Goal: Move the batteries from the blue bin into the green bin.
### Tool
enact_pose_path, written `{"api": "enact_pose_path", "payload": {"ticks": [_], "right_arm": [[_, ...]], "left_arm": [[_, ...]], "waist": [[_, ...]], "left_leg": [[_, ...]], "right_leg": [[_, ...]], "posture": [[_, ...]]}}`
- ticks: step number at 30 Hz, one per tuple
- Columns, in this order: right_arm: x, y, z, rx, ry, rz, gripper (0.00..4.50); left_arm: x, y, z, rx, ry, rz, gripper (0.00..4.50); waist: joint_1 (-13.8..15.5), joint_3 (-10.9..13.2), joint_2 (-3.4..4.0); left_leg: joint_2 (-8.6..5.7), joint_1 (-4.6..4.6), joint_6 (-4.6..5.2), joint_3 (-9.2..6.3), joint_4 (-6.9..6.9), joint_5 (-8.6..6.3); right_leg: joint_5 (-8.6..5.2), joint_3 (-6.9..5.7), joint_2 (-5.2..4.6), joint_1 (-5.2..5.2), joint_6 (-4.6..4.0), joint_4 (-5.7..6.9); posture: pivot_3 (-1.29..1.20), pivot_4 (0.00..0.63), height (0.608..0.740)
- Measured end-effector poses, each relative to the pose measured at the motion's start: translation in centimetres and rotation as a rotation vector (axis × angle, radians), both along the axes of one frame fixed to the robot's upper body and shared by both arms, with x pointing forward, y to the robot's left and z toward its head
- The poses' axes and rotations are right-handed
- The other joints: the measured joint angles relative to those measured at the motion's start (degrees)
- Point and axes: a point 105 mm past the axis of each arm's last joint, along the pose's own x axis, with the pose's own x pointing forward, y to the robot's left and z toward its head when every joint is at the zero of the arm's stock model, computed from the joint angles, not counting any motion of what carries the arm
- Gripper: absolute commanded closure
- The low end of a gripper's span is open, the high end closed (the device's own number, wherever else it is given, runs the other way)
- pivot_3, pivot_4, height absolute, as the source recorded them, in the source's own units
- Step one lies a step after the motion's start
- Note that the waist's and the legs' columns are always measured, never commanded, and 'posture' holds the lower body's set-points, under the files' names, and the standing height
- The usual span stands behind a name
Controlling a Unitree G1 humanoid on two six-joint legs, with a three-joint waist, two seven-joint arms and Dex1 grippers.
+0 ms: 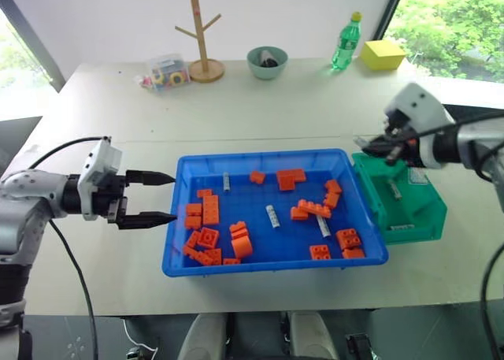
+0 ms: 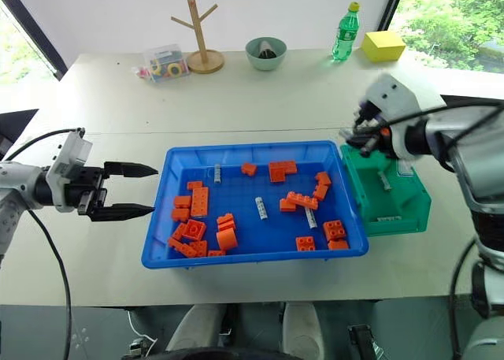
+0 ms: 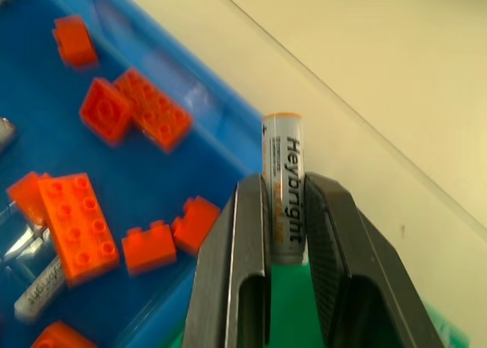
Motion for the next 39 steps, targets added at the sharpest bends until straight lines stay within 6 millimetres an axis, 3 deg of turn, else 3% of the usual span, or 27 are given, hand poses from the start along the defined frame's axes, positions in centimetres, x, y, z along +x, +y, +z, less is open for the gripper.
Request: {"api": "enact_pose_path", "payload": {"ticks": [4, 7, 8, 9, 14, 17, 19, 22, 25, 28, 31, 33, 39], "right_arm": [[-1.3, -1.5, -2.7, 0.005, 0.066, -0.057, 4.16], [-1.6, -1.9, -3.6, 0.007, 0.057, -0.079, 4.16], [-1.7, -2.2, -3.8, 0.002, 0.045, -0.089, 3.29], [-1.8, -2.5, -4.3, -0.004, 0.049, -0.100, 2.98], [-1.7, -4.5, -6.2, -0.026, 0.073, -0.169, 0.45], [-1.3, -4.1, -5.5, -0.014, 0.049, -0.156, 0.45], [0.0, -2.5, -2.9, 0.022, -0.034, -0.107, 0.45], [1.6, 1.6, 1.6, 0.092, -0.164, 0.016, 0.45], [2.5, 6.1, 3.0, 0.216, -0.170, 0.096, 0.45], [3.1, 11.8, 2.5, 0.410, -0.050, 0.126, 0.45], [2.9, 16.7, 0.7, 0.527, 0.106, 0.124, 0.45], [2.9, 18.7, -0.8, 0.554, 0.181, 0.101, 0.45], [2.7, 21.8, -4.3, 0.528, 0.299, 0.038, 0.45]], "left_arm": [[0.5, 0.7, 0.4, -0.004, -0.025, 0.031, 0.06], [0.6, 0.8, 0.5, -0.002, -0.035, 0.036, 0.06], [0.6, 0.8, 0.5, -0.002, -0.036, 0.036, 0.00], [0.6, 0.8, 0.6, -0.001, -0.036, 0.036, 0.00], [0.5, 1.0, 0.7, 0.009, -0.038, 0.038, 0.00], [0.5, 1.0, 0.7, 0.009, -0.040, 0.039, 0.00], [0.5, 1.1, 0.7, 0.008, -0.042, 0.040, 0.00], [0.5, 1.0, 0.9, 0.007, -0.048, 0.036, 0.00], [0.7, 1.1, 0.9, 0.005, -0.047, 0.040, 0.00], [0.8, 1.3, 0.7, 0.008, -0.048, 0.045, 0.00], [0.8, 1.3, 0.6, 0.010, -0.049, 0.042, 0.00], [0.7, 1.4, 0.5, 0.010, -0.044, 0.045, 0.00], [0.6, 1.5, 0.5, 0.015, -0.039, 0.039, 0.00]], "waist": [[0.14, 0.01, 0.02], [0.38, 0.01, 0.02], [0.42, 0.00, 0.01], [0.44, 0.00, 0.00], [0.46, 0.01, 0.01], [0.10, 0.02, 0.04], [-0.28, 0.12, 0.21], [-0.42, 0.13, 0.23], [-0.08, 0.12, 0.19], [0.10, 0.10, 0.17], [0.27, 0.10, 0.16], [0.53, 0.09, 0.15], [-0.03, 0.08, 0.14]], "left_leg": [[0.01, 0.00, 0.00, 0.01, 0.03, 0.00], [0.00, 0.00, 0.01, 0.01, 0.06, 0.00], [0.00, 0.00, 0.01, 0.00, 0.07, -0.01], [0.00, 0.01, 0.01, -0.01, 0.07, -0.01], [-0.01, 0.00, 0.02, 0.00, 0.08, -0.01], [0.02, 0.02, 0.02, 0.00, 0.07, -0.01], [0.03, 0.02, 0.02, 0.04, 0.07, -0.01], [0.09, 0.03, 0.02, -0.03, 0.05, -0.01], [0.07, 0.00, 0.02, -0.03, 0.04, -0.01], [0.04, -0.02, 0.00, -0.05, 0.05, 0.00], [0.00, -0.06, -0.03, -0.09, 0.03, 0.02], [-0.10, -0.08, -0.07, -0.11, 0.03, 0.04], [-0.16, -0.06, -0.08, -0.08, 0.04, 0.05]], "right_leg": [[0.00, 0.01, -0.01, 0.00, 0.00, 0.01], [0.00, 0.00, -0.03, 0.04, 0.00, -0.01], [0.00, 0.00, -0.02, 0.06, 0.00, -0.02], [0.00, -0.01, -0.02, 0.08, 0.00, -0.05], [0.00, -0.01, -0.04, 0.09, 0.00, -0.06], [0.00, -0.01, -0.01, 0.06, 0.00, -0.04], [0.00, 0.04, 0.00, 0.03, 0.00, -0.03], [0.00, 0.00, 0.08, 0.02, -0.01, -0.01], [0.01, 0.00, 0.07, 0.01, -0.01, 0.00], [0.02, 0.01, 0.04, -0.02, -0.02, 0.04], [0.02, 0.04, 0.05, -0.08, -0.03, 0.08], [0.02, 0.04, 0.03, -0.08, -0.03, 0.08], [0.03, 0.03, 0.03, -0.13, -0.01, 0.15]], "posture": [[0.00, 0.150, 0.703], [0.00, 0.150, 0.703], [0.00, 0.150, 0.703], [0.00, 0.150, 0.703], [0.00, 0.150, 0.703], [0.00, 0.150, 0.703], [0.00, 0.150, 0.703], [0.00, 0.150, 0.703], [0.00, 0.150, 0.703], [0.00, 0.150, 0.703], [0.00, 0.150, 0.703], [0.00, 0.150, 0.703], [0.00, 0.150, 0.703]]}}
